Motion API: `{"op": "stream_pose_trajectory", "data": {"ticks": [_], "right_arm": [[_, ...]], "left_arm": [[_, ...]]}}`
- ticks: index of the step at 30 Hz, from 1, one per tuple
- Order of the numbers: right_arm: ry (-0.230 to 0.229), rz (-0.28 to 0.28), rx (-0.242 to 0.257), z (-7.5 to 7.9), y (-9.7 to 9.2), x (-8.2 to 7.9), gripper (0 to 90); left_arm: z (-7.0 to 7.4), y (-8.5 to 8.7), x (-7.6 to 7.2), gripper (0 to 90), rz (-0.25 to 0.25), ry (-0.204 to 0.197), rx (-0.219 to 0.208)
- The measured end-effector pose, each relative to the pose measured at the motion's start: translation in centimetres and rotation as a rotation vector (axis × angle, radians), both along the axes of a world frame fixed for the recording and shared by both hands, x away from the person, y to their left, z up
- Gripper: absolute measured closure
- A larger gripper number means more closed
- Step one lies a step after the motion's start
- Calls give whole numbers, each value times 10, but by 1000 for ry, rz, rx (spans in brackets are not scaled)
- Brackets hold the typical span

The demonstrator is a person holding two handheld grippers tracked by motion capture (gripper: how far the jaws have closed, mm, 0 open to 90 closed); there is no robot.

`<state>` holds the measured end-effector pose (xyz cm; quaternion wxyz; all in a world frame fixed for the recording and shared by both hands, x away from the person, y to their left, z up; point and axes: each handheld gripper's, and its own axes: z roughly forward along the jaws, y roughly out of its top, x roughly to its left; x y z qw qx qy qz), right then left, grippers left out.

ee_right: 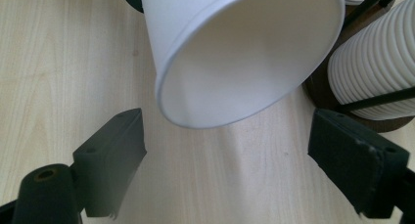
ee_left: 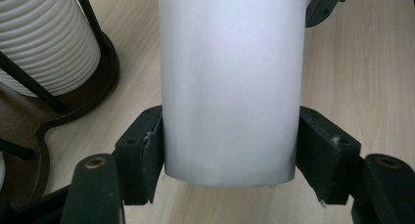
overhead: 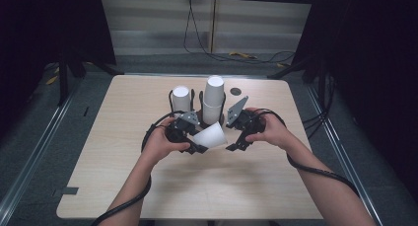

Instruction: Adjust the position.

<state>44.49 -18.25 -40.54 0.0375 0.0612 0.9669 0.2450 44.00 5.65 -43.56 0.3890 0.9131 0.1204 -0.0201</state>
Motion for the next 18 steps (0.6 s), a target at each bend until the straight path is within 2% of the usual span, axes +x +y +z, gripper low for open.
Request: {"op": "stream_pose_trajectory", "data": {"ticks": [18], "right_arm": [[10, -11, 57, -3, -2, 0, 134]], "left_arm": [[1, 1, -2, 331, -3, 8, -12]]}}
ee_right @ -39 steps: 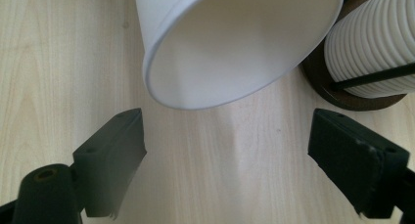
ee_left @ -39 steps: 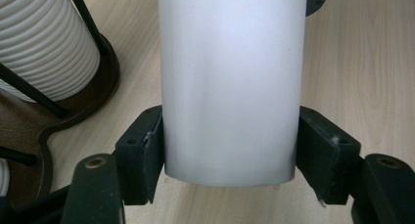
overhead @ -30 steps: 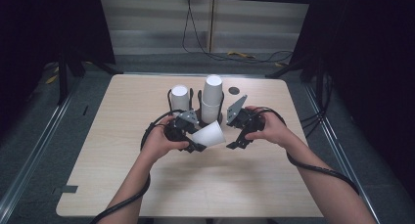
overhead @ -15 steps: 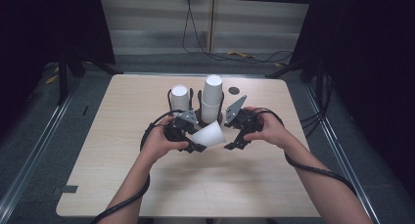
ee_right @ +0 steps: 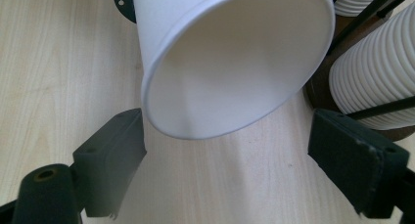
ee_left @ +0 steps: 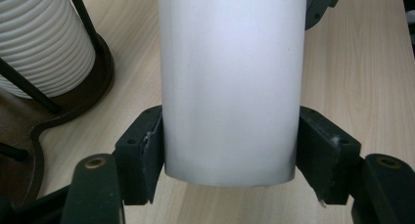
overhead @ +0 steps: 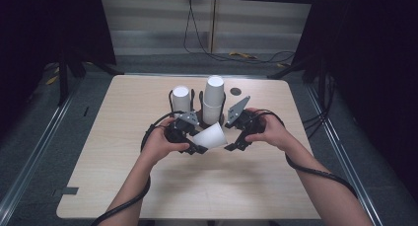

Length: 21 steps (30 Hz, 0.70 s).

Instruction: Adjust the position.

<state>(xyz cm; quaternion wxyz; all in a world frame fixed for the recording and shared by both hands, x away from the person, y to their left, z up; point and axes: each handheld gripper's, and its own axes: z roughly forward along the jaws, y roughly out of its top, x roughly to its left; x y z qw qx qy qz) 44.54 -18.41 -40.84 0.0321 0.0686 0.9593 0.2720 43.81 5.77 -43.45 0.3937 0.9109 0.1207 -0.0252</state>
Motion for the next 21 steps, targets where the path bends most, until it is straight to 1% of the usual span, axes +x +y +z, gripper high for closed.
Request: {"op": "stream_pose_trajectory", "data": {"ticks": [1, 3, 4, 5, 10, 11, 13, 15, 21], "right_arm": [[1, 1, 3, 0, 0, 0, 135], [2, 1, 9, -1, 0, 0, 134], [6, -2, 15, -2, 0, 0, 135], [9, -3, 15, -2, -1, 0, 134], [6, -5, 31, -2, -2, 0, 135], [6, -5, 33, -2, -3, 1, 134], [7, -2, 39, -2, -3, 0, 134], [7, -1, 43, -2, -3, 1, 134], [5, -2, 45, -1, -3, 0, 134]], "left_arm": [[0, 0, 0, 331, 6, 3, -8], [0, 0, 0, 331, -7, -3, 1], [0, 0, -1, 331, -3, 1, -2], [0, 0, 0, 331, -9, -7, 4], [0, 0, 0, 332, -13, -2, 8], [-1, -1, -1, 331, -5, 1, -1], [-1, -1, 0, 331, -18, -7, 5], [-1, -1, -1, 331, -20, -7, 7], [-2, -2, -1, 332, -15, -1, -11]]}}
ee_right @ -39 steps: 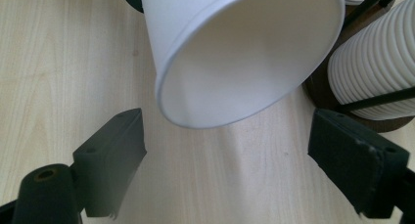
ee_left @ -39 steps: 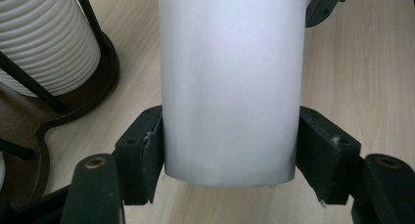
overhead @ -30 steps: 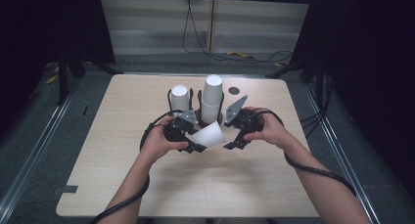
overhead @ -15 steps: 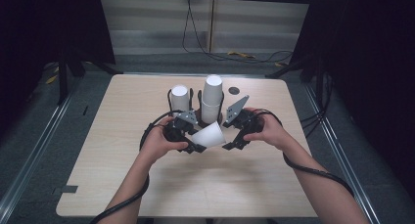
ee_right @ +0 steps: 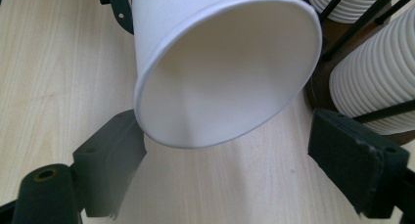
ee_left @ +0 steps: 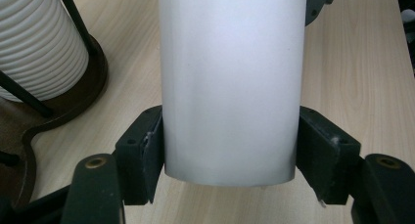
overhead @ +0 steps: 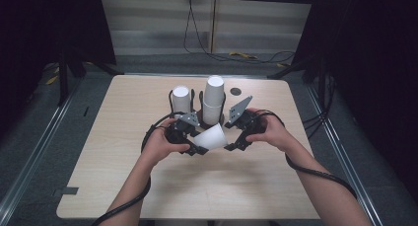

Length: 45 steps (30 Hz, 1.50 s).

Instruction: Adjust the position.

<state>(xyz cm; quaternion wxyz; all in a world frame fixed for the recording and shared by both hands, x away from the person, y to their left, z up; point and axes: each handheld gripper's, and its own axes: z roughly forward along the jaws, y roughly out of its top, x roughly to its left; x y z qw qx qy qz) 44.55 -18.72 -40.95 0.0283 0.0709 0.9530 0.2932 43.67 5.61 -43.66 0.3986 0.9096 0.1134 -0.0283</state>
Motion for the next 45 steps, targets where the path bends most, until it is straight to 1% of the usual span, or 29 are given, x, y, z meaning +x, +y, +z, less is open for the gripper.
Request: {"op": "stream_pose_trajectory", "data": {"ticks": [1, 5, 6, 11, 12, 16, 17, 19, 21, 29, 32, 34, 36, 39, 40, 42, 45], "right_arm": [[4, 2, 6, 0, 0, 0, 134], [10, 9, 4, -1, 1, -1, 134], [10, 10, 5, 0, 1, -1, 134], [5, 14, 12, 1, 2, -1, 134], [6, 23, 17, 1, 3, 0, 134], [2, 22, 12, 2, 4, 1, 131], [2, 22, 12, 2, 5, 1, 129], [8, 26, 11, 2, 6, 1, 128], [4, 31, 15, 2, 7, 1, 128], [1, 40, 20, 2, 9, 1, 126], [-6, 49, 24, 2, 8, 1, 136], [0, 51, 33, 3, 8, 0, 159], [1, 49, 34, 4, 8, 0, 162], [-3, 54, 34, 4, 8, 0, 162], [-2, 52, 35, 5, 8, -1, 163], [-11, 58, 36, 5, 8, -1, 166], [-10, 55, 32, 6, 9, -1, 167]], "left_arm": [[0, 0, 0, 332, 2, -2, -1], [-2, 0, 0, 332, -7, -2, 0], [-2, 0, 0, 332, -7, 6, -5], [-5, -1, 0, 332, -12, 15, -15], [-5, -1, 0, 332, -15, 13, -12], [-4, -2, 0, 332, -24, 6, -11], [-4, -2, 0, 332, -22, 9, -7], [-4, -3, 0, 332, -19, 11, -16], [-4, -4, 0, 332, -28, 10, -11], [-5, -6, 0, 332, -31, 7, -11], [-6, -7, 0, 332, -33, 5, -17], [-6, -8, 0, 332, -34, 1, -9], [-6, -8, 0, 332, -34, 4, -2], [-6, -8, 0, 332, -35, 1, -5], [-5, -8, 0, 332, -38, 0, 1], [-5, -8, 0, 332, -35, 0, -1], [-6, -9, -1, 332, -31, -3, -6]]}}
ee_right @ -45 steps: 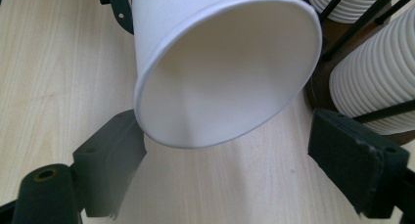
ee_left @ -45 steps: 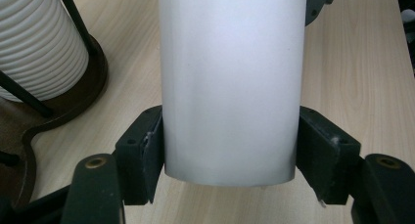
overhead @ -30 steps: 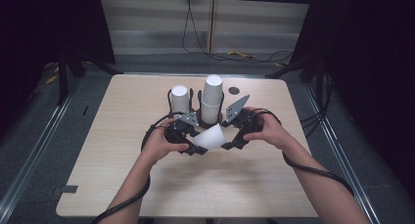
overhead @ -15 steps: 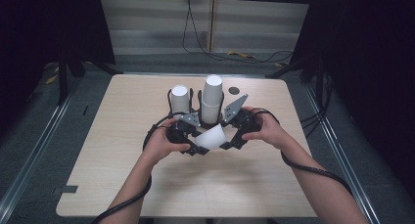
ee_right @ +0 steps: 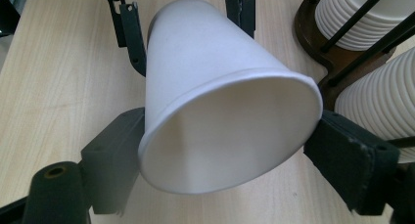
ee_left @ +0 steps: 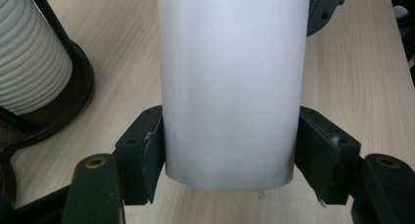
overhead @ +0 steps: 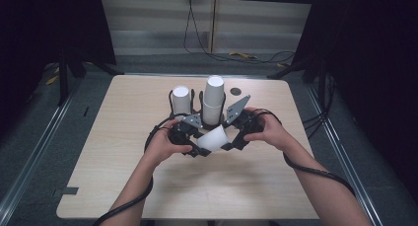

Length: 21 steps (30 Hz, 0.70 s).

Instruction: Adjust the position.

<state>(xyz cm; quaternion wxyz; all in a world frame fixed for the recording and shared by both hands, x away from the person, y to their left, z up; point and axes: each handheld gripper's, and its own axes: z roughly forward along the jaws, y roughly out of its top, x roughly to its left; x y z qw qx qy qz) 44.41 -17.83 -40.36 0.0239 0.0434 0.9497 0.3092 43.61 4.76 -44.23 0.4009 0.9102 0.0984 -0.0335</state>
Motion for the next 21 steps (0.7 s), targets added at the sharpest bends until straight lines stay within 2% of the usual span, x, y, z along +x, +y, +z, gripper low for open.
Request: {"op": "stream_pose_trajectory", "data": {"ticks": [3, 13, 15, 21], "right_arm": [[-2, 1, -2, 0, 1, 0, 168], [20, 2, 1, -5, 1, 0, 151], [24, 2, 0, -6, 1, 0, 146], [24, 7, 1, -8, 3, 0, 158]], "left_arm": [[1, 0, 1, 332, -17, -1, 23], [0, 1, -1, 334, -17, -2, -12], [2, 1, -1, 334, -31, -13, 1], [1, 1, -1, 334, -30, -13, -6]]}}
